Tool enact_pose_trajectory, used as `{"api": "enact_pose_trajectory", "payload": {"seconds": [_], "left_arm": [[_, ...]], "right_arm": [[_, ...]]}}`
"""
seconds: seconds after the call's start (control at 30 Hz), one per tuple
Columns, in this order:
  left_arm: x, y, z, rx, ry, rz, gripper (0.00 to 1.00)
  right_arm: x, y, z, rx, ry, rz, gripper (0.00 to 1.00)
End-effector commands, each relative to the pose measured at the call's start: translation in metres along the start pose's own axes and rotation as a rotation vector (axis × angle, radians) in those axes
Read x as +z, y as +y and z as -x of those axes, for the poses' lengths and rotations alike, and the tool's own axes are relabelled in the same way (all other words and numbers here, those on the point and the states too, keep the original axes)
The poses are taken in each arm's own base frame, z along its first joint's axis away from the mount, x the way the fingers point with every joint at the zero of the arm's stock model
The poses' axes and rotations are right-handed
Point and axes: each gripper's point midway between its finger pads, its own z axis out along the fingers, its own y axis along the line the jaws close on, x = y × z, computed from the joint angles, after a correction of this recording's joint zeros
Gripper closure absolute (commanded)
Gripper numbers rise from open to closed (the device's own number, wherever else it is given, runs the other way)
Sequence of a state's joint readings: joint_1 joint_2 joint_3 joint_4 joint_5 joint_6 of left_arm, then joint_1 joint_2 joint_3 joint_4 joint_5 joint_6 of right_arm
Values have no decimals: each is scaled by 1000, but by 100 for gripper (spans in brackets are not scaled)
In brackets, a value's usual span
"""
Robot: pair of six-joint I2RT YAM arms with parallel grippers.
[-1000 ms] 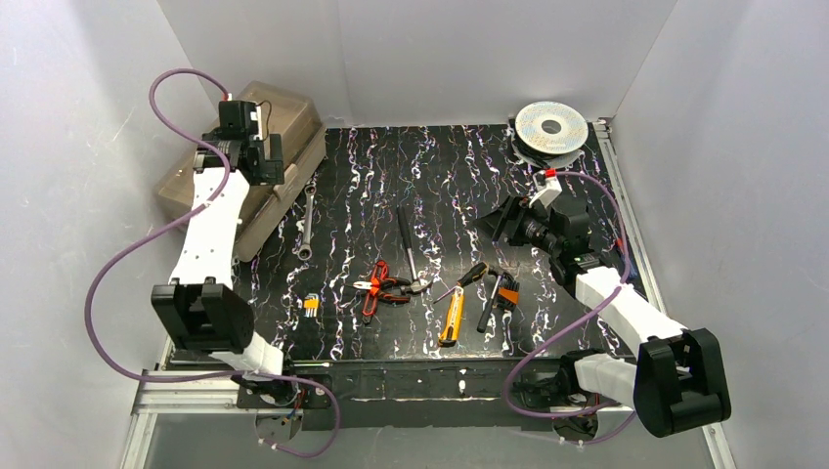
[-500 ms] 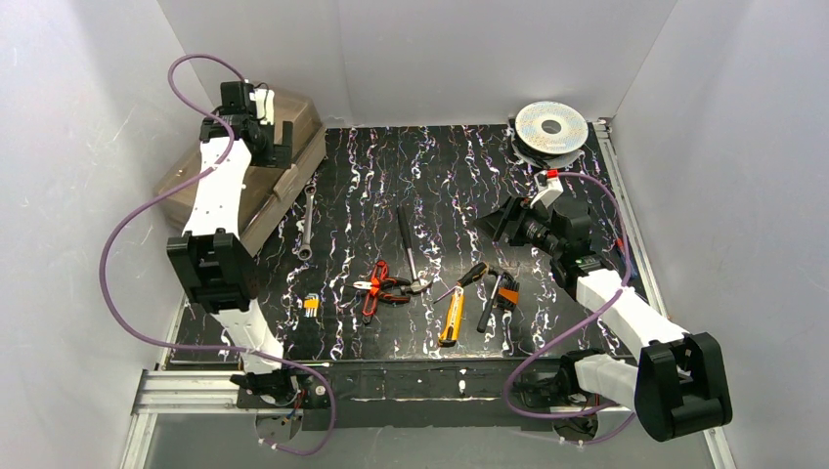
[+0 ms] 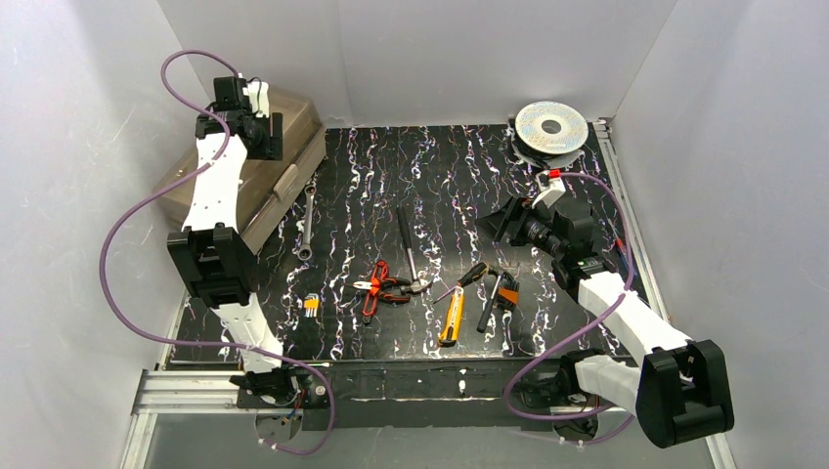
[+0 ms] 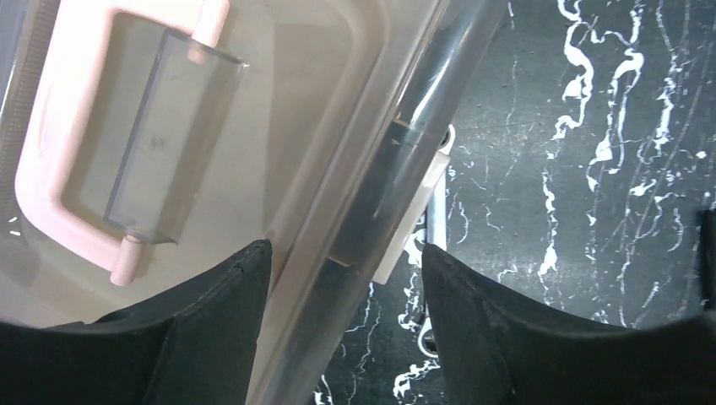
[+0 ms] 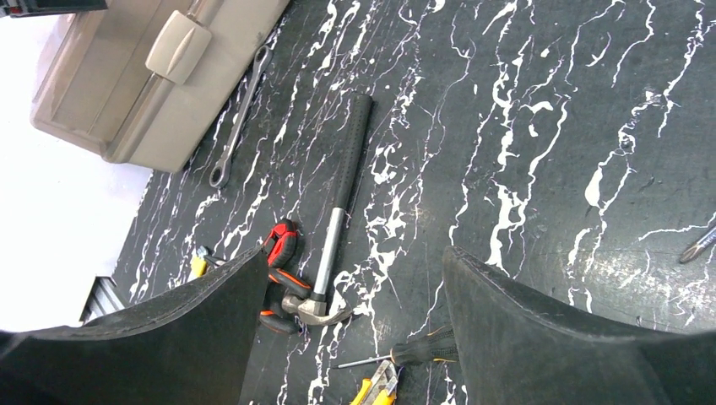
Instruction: Pack the tool kit
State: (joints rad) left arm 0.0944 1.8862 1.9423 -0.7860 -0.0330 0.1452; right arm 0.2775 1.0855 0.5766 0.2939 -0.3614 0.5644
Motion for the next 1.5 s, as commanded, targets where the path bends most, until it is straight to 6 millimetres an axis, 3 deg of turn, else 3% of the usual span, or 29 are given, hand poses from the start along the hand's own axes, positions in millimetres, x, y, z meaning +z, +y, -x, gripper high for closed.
{"api": "enact_pose_trajectory", "payload": {"seconds": [0.0, 0.17, 0.3, 0.4, 0.57, 0.73, 0.97, 1.1, 1.17, 1.2, 1.3, 1.47], "left_arm": [[-16, -50, -46, -75, 171, -233, 41], [-31, -75, -56, -73, 225, -326, 48], [-39, -99, -50, -108, 216, -427, 48], [-45, -101, -40, -122, 193, -433, 47], [-51, -79, -24, -136, 150, -314, 37], [-53, -68, -4, -164, 127, -281, 33], [-35, -49, -9, -149, 180, -200, 32], [-57, -25, 18, -146, 37, -85, 33], [-77, -6, 47, -161, -108, 8, 42], [-88, 5, 58, -173, -169, 59, 53], [-108, 41, 88, -192, -313, 238, 100], [-92, 101, 104, -163, -365, 553, 100]], "right_arm": [[-1, 1, 11, -33, -36, -16, 17], [-2, 2, 12, -39, -41, -17, 17], [-4, 0, 14, -45, -49, -34, 17], [-6, 1, 15, -48, -52, -37, 17], [-8, 0, 16, -54, -59, -45, 17], [-8, 0, 16, -54, -58, -48, 17], [-11, 0, 17, -60, -68, -56, 17], [-11, 0, 18, -59, -69, -55, 17], [-10, 1, 17, -56, -64, -49, 17], [-10, 1, 16, -54, -62, -46, 17], [-9, 3, 15, -48, -56, -36, 17], [-10, 7, 16, -38, -58, -18, 17]]}}
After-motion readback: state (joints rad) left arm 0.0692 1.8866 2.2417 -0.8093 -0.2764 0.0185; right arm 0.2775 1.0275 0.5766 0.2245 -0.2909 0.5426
